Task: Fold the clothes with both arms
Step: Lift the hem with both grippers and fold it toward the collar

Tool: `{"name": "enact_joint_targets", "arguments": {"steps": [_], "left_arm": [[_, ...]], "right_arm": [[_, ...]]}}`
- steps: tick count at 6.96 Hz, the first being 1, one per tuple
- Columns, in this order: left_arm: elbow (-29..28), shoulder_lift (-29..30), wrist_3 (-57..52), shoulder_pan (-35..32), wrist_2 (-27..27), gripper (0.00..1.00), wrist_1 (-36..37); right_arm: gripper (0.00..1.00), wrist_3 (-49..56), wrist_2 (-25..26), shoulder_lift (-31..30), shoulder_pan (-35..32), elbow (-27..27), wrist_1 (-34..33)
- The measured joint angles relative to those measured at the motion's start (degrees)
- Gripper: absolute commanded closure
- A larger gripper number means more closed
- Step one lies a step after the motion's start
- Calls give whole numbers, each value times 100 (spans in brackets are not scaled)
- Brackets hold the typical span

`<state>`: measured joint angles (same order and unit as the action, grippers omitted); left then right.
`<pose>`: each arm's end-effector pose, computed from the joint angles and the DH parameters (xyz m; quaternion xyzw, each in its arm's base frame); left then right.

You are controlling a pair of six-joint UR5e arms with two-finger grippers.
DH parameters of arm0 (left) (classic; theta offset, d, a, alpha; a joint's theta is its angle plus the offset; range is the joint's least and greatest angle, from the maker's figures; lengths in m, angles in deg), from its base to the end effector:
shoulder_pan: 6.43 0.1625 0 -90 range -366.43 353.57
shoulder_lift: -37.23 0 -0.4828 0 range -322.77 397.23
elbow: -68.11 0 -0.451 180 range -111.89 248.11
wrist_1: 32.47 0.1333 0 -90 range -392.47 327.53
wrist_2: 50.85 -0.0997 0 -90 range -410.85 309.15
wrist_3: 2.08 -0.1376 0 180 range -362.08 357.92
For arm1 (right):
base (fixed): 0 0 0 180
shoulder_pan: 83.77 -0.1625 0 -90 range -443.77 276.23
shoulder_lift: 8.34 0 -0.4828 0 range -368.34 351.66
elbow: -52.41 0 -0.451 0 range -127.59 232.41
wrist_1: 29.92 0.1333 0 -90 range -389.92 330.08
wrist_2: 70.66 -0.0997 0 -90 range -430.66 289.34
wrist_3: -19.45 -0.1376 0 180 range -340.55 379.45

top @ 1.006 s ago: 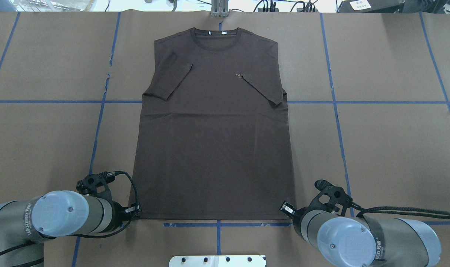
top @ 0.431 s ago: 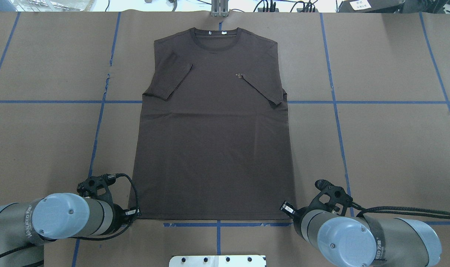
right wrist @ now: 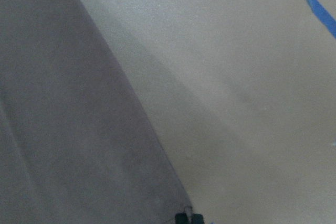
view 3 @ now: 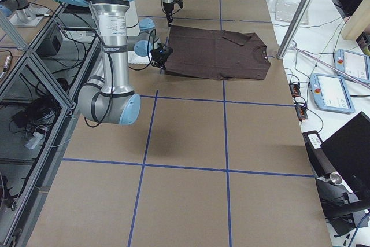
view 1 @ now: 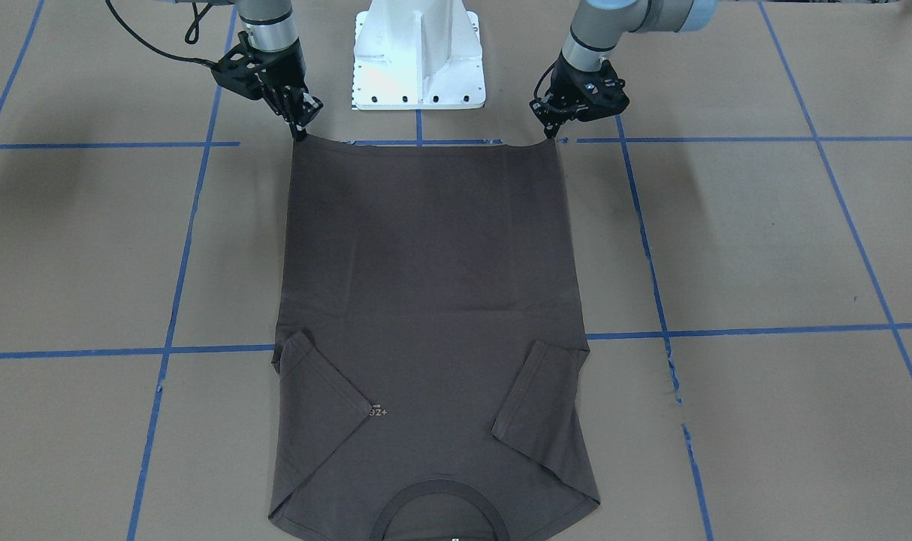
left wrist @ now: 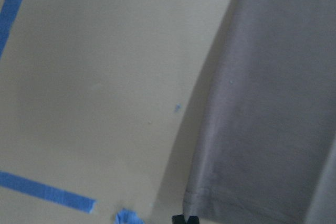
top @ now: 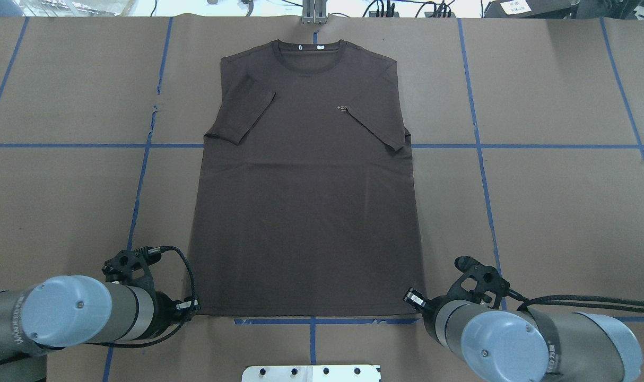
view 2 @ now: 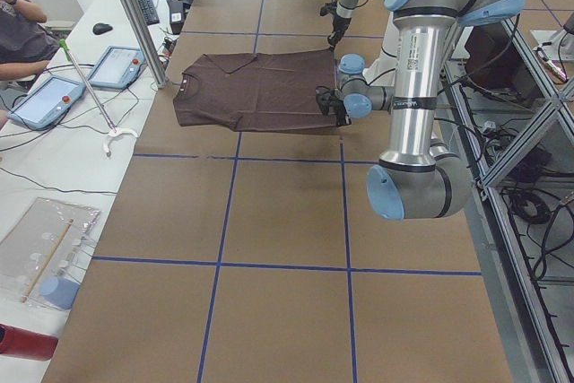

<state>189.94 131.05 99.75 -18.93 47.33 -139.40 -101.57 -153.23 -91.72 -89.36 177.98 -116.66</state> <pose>0.5293 -0.2338 0.3850 -0.0614 0.4422 -0.1576 0.8809 -0.5396 -0.2046 0.3639 -0.0266 -0.3892 0.3128 0.8660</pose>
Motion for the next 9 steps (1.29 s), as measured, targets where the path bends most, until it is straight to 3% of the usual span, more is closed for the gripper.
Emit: {"name": "enact_joint_targets", "arguments": {"steps": [3, 5, 7, 9], "left_arm": [[1418, -154, 546, 605, 122, 100, 744], [1910, -70, 695, 666, 138, 100, 983], [1592, 370, 398, -151, 119, 100, 1023], [451, 1159, -641, -1377, 98, 100, 1004]], "right_arm": [[100, -15, -117, -742, 694, 1514, -555], [100, 100, -244, -769, 349, 1880, -728], [100, 742, -363, -106, -567, 1392, -762], [100, 1539, -934, 1005, -1619, 237, -751]]}}
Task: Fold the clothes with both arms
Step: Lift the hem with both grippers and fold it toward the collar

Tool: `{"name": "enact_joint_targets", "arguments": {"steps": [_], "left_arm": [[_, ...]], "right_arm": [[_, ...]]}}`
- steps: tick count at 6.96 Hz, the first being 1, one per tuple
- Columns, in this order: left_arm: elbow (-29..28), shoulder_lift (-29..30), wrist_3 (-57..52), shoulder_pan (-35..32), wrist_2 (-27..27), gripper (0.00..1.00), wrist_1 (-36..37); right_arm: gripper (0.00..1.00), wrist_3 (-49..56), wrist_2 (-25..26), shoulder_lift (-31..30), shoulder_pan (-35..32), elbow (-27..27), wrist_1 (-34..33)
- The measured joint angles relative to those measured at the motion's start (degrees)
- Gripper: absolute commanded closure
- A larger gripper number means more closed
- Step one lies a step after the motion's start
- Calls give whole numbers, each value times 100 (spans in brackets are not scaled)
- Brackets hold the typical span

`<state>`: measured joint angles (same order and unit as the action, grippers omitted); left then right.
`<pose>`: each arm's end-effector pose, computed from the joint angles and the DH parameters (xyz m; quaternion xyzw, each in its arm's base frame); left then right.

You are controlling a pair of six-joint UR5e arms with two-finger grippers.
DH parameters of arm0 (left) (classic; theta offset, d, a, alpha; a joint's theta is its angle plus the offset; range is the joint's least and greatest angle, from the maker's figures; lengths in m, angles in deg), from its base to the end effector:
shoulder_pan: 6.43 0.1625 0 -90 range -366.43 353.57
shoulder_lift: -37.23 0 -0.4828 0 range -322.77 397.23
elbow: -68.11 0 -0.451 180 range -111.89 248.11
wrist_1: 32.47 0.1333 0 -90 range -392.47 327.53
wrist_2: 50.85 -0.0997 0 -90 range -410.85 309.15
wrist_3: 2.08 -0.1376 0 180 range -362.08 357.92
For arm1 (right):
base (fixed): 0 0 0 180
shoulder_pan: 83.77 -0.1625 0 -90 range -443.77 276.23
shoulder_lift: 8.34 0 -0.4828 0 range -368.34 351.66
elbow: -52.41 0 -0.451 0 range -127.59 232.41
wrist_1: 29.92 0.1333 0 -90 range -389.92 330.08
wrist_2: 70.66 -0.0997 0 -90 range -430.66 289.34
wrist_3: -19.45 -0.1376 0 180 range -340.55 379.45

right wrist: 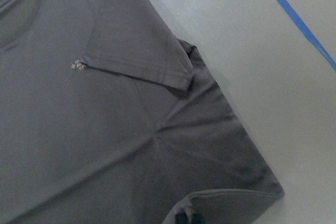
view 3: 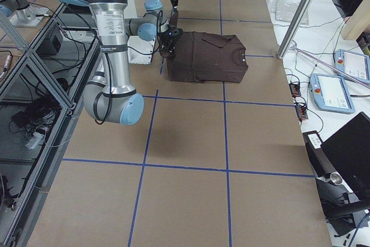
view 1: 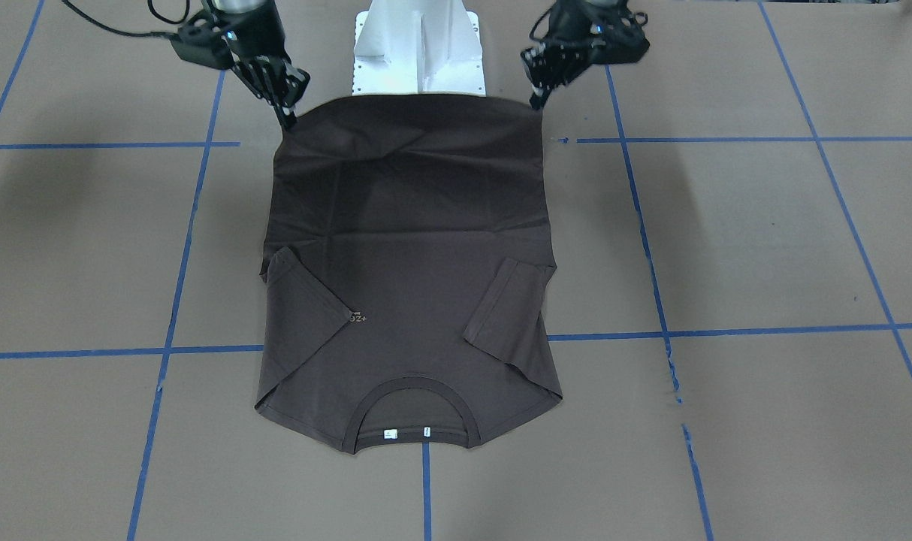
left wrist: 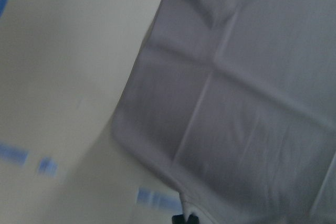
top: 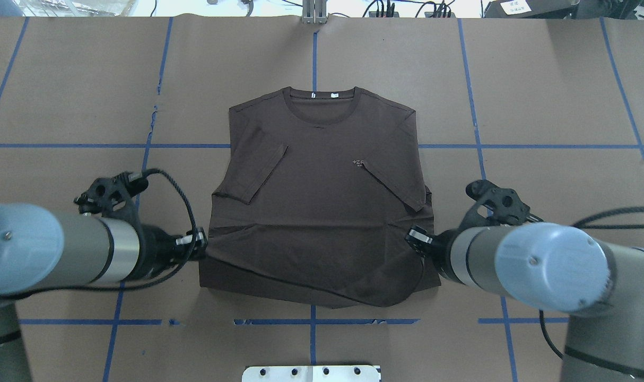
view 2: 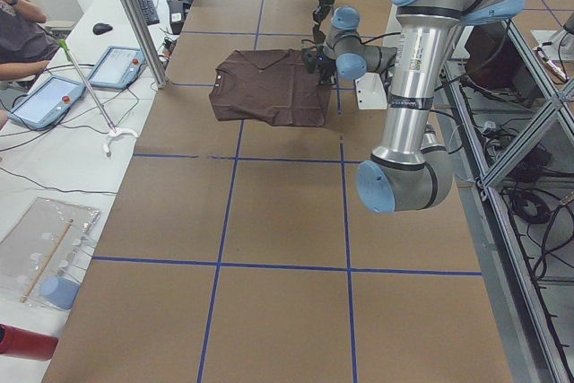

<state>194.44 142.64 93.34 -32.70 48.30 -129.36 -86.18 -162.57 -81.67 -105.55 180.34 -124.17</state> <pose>0.4667 -0.3546 0.2594 0.0199 0.4926 -0.1997 0.8468 -0.4809 -0.3307 0.2684 0.0078 -0.4255 0.2835 0.8594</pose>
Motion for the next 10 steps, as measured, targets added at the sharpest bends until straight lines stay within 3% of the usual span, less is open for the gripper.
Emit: {"name": "enact_joint_targets", "arguments": {"steps": [2, 4, 5, 7, 10], "left_arm": [[-1427, 799, -850, -809, -3, 100, -289], [-2907, 1239, -1083, -1383, -15, 100, -1535], [-3417, 1418, -1201, -1596, -87, 100, -1913], [-4060, 1759, -1382, -1762, -297, 100, -2282], [-4766, 1893, -1547, -1893, -500, 100, -2938]], "right_arm": [[100, 943, -433, 590, -786, -1049, 43], [100, 1548, -734, 992, -1375, -2105, 319], [100, 1657, -841, 1120, -1628, -2709, 848], [100, 1720, -1010, 1639, -1953, -3959, 1634], [100, 1918, -1043, 2166, -2208, -5049, 2122]]}}
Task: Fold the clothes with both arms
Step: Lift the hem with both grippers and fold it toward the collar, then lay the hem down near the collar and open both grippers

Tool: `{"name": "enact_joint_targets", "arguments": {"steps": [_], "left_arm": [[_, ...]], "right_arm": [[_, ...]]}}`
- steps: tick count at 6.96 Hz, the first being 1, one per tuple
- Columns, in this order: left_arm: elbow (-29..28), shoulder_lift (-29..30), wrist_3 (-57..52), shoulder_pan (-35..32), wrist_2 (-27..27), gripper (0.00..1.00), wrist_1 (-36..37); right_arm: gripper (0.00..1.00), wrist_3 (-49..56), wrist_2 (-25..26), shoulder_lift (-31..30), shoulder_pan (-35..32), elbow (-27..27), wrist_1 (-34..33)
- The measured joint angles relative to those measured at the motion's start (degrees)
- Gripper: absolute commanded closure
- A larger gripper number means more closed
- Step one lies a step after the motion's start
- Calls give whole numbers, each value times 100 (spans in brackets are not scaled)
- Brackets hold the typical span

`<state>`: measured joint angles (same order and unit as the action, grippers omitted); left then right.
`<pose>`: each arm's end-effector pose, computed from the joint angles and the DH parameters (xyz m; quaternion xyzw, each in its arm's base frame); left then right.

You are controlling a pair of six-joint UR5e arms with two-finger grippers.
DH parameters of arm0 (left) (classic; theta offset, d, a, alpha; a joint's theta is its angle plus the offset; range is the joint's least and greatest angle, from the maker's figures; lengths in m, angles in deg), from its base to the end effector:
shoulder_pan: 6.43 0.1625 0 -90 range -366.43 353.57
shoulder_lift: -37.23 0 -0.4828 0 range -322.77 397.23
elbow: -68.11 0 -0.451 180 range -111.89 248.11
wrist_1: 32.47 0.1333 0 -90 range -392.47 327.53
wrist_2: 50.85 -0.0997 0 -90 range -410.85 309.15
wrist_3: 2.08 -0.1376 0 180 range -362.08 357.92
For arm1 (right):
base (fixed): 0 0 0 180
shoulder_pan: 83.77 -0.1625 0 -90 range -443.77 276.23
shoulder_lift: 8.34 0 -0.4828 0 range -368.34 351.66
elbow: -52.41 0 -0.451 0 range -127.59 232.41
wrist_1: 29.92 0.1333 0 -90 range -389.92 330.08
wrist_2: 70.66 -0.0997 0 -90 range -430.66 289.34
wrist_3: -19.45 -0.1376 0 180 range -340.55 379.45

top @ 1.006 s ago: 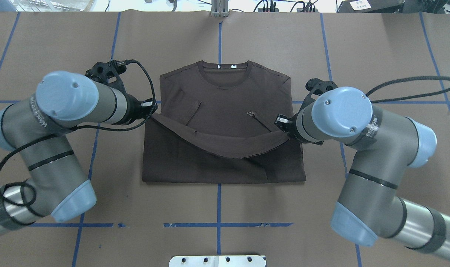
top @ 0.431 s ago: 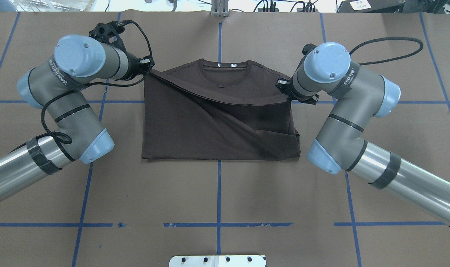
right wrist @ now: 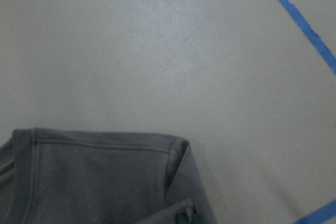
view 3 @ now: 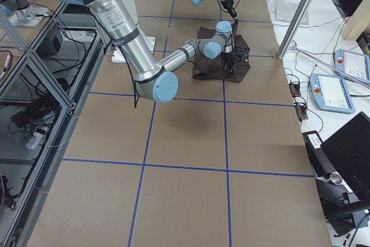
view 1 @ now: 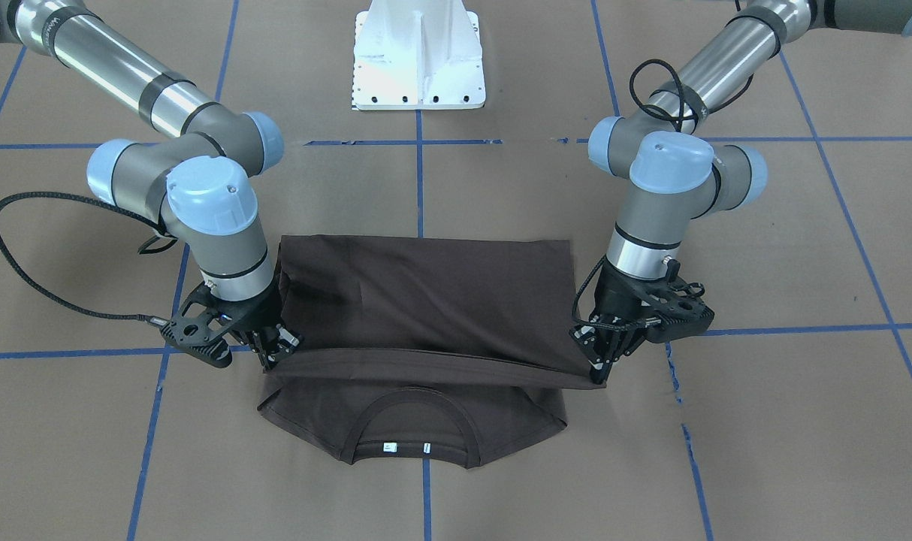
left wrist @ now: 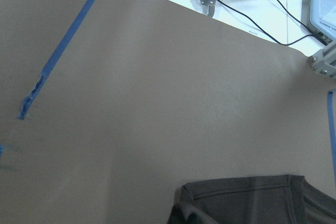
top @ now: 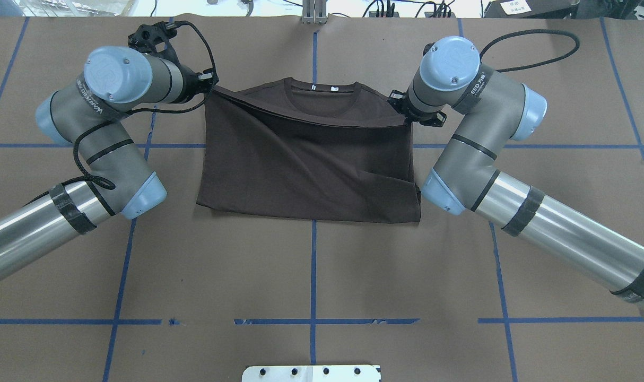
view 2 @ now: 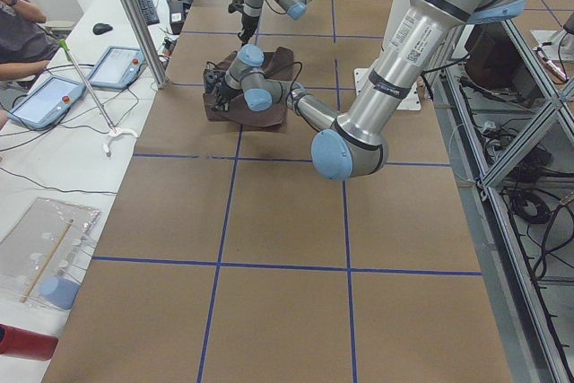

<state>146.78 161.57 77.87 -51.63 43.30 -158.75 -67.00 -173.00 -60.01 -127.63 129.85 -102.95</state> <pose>0.5159 -0.6946 0.3692 0.2013 0.4525 -0.2452 0.8334 -0.5553 -0.6778 0.3762 0.0540 -0.3720 0.2822 0.8827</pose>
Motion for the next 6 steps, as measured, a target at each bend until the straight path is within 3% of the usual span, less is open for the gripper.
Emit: {"name": "enact_joint_targets", "arguments": {"steps": [1, 2, 3, 4, 5, 6], "left_arm": [[-147, 4, -27, -8, -30, 100, -80], [-263, 2, -36, 1, -41, 85, -182], [-369, -5, -39, 11, -44, 68, -306], [-433, -6, -40, 16, -43, 63, -402], [-442, 3, -39, 18, -38, 56, -448], [-423, 15, -37, 18, -32, 51, -467]], "right_arm": [[100, 73, -1, 137, -86, -360, 265], [98, 146, 1, 289, -148, -673, 409], [63, 199, 6, 382, -176, -897, 531], [37, 225, 17, 440, -181, -1034, 673], [23, 222, 45, 520, -182, -1093, 747], [22, 202, 87, 574, -176, -1098, 787]]}}
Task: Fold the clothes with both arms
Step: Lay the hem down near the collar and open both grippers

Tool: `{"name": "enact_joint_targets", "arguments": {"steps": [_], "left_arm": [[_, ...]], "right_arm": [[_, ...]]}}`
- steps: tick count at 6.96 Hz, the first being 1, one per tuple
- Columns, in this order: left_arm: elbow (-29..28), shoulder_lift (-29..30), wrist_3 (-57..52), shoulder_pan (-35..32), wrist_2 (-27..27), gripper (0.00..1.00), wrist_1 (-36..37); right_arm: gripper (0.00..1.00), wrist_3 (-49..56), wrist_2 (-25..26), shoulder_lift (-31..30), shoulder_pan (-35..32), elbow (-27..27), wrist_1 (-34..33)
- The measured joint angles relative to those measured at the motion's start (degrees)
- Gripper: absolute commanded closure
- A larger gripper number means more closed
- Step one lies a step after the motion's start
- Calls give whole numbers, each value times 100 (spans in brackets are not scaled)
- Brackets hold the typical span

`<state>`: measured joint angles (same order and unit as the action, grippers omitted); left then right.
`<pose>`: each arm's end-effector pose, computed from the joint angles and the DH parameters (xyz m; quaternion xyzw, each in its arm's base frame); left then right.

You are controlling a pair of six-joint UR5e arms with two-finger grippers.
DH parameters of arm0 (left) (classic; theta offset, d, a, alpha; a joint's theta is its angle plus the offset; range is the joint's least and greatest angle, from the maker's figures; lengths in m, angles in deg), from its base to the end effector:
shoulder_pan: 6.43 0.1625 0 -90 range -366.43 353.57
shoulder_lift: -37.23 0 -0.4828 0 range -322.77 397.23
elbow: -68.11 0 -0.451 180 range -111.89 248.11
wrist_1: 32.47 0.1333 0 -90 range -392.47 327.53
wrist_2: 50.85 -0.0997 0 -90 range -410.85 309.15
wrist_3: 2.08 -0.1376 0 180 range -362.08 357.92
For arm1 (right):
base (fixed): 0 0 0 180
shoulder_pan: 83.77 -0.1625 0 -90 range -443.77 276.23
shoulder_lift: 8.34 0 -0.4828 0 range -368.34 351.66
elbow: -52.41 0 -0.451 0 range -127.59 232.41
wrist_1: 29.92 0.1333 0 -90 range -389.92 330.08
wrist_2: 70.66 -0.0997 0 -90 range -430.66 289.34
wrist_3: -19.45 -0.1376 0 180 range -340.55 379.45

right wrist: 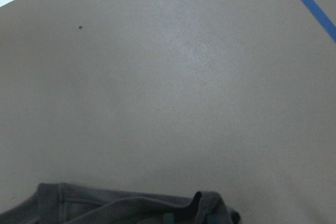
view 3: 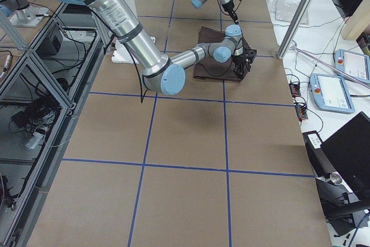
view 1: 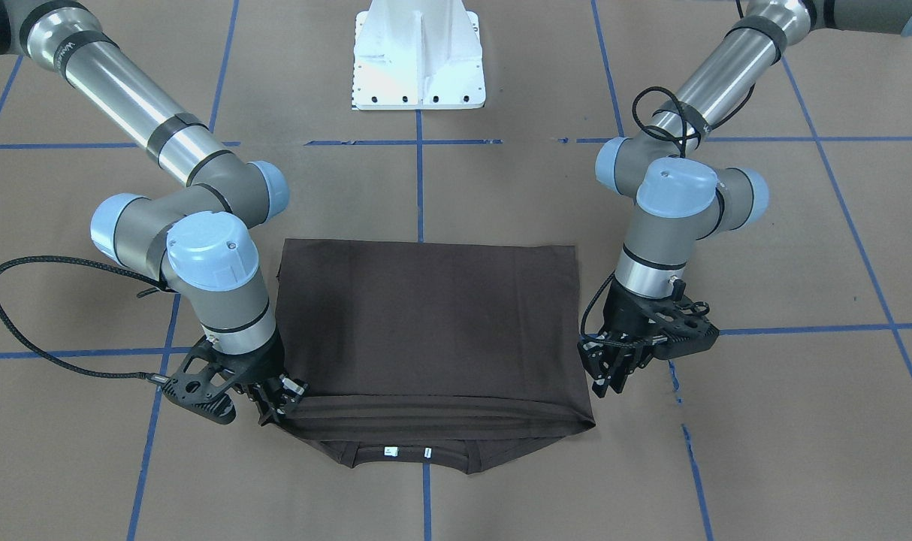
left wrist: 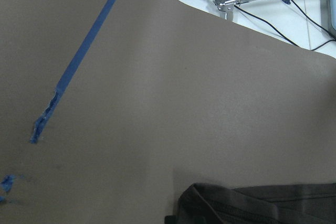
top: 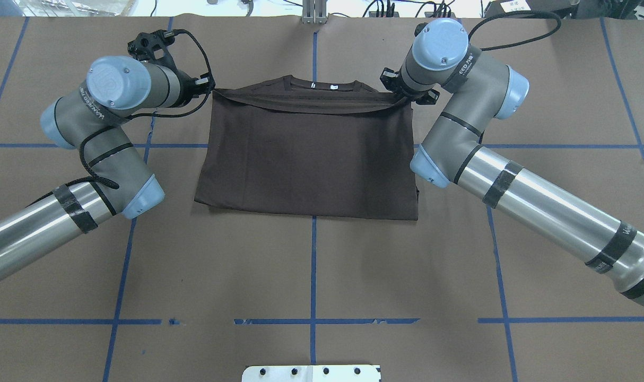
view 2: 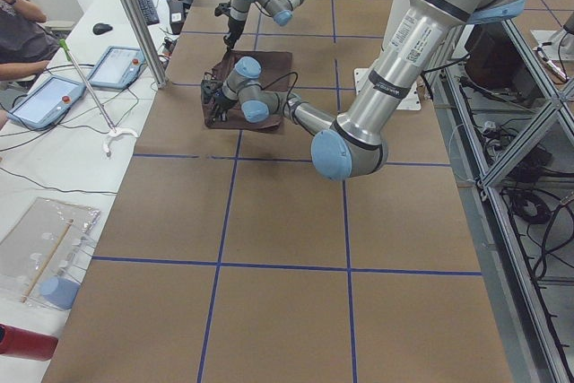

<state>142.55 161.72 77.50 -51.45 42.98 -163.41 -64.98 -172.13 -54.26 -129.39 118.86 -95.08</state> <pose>0.5263 -0.7023 0.3968 0.2064 0.4550 -0.2416 0.8319 -0.5707 -0.7347 0.3749 0.0826 -0.3859 0.2781 0.8757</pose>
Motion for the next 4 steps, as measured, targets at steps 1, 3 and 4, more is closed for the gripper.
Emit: {"name": "enact_joint_targets", "arguments": {"steps": [1, 3, 4], "left_arm": [[47, -4, -2, -6, 9, 49, -7], [188, -60, -3, -23, 27, 49, -12], [278, -122, -4, -31, 34, 49, -14]], "right_arm": [[22, -30, 9, -37, 4, 32, 101], [12, -162, -189, -604, 2, 712, 336], [1, -211, -347, -1127, -9, 1348, 352]]}}
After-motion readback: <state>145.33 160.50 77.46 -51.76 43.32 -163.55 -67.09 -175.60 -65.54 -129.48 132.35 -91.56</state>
